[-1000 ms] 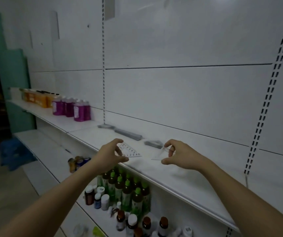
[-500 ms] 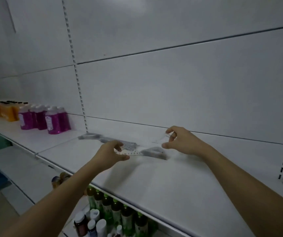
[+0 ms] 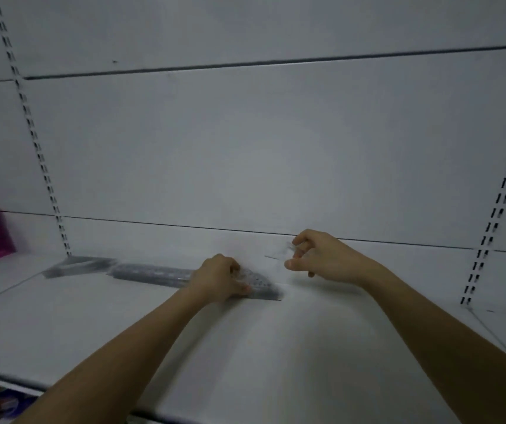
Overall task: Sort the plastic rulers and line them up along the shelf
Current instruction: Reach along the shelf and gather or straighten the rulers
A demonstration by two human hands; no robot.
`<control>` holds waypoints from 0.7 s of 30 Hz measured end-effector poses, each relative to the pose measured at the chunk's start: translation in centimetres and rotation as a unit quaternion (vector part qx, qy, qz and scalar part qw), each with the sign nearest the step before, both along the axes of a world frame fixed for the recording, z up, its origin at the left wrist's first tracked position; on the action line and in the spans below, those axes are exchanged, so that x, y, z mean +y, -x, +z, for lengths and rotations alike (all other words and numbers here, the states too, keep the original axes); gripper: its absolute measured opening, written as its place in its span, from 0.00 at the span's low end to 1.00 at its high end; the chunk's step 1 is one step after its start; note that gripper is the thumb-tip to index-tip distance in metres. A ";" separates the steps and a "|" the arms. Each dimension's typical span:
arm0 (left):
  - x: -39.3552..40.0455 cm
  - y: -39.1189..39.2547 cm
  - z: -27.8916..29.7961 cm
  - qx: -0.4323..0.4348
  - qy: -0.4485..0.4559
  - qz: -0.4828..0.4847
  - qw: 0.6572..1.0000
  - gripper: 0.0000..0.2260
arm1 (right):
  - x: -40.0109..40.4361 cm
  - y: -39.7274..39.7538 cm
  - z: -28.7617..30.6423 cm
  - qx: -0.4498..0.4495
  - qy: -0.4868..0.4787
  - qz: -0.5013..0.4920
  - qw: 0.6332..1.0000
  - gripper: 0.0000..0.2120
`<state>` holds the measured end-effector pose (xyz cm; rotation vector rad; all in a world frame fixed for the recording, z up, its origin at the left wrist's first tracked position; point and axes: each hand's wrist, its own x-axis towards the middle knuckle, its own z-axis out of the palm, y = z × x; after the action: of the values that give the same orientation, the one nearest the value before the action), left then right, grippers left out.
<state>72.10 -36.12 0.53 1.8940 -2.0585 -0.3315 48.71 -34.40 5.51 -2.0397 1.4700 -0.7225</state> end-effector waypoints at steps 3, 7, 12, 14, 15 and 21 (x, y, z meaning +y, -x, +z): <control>-1.6 0.2 -0.4 -0.012 -0.012 -0.038 0.999 0.27 | 0.0 -0.5 0.2 0.006 -0.003 -0.034 0.999 0.22; -2.8 -0.3 -0.8 0.007 -0.018 -0.085 0.996 0.22 | 0.5 -1.6 0.3 0.024 0.001 -0.066 0.998 0.21; -3.4 -1.7 -0.8 0.010 0.004 -0.126 0.992 0.28 | 1.6 -3.2 -0.9 0.042 0.038 -0.109 0.992 0.23; -3.0 -2.4 -0.5 0.008 0.017 -0.135 0.991 0.29 | 1.7 -3.9 -1.6 0.055 0.045 -0.122 0.990 0.24; -2.7 -2.9 -0.3 0.008 0.027 -0.139 0.990 0.28 | 1.6 -4.4 -1.8 0.056 0.048 -0.128 0.989 0.25; 0.2 -8.3 -0.5 0.009 0.112 -0.113 0.987 0.21 | -0.5 -10.4 -2.3 0.041 0.053 -0.111 0.992 0.25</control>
<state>80.39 -35.95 0.07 1.5274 -2.1998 -0.1611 59.15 -34.87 3.20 -2.0233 1.7611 -0.8294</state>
